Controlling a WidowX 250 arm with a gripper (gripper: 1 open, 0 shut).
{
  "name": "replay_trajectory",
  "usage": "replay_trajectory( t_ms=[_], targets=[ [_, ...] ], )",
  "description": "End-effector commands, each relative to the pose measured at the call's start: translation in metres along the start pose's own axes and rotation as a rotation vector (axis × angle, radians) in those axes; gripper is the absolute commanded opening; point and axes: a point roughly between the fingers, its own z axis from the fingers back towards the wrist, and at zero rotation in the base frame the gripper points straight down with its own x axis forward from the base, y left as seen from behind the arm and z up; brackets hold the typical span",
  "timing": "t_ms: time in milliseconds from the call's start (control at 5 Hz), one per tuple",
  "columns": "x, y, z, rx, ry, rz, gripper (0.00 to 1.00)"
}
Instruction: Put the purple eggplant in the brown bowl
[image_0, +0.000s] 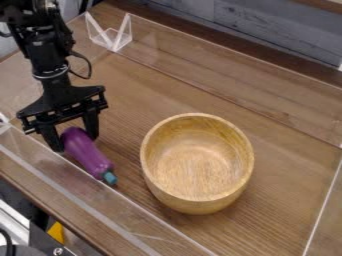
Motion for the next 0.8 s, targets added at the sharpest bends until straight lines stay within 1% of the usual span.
replay_trajectory(
  t_ms=[0, 600],
  targets=[
    [0.003, -0.003, 0.013, -0.013, -0.042, -0.009, 0.0],
    [-0.001, -0.004, 0.025, -0.002, -0.043, -0.005, 0.0]
  ],
)
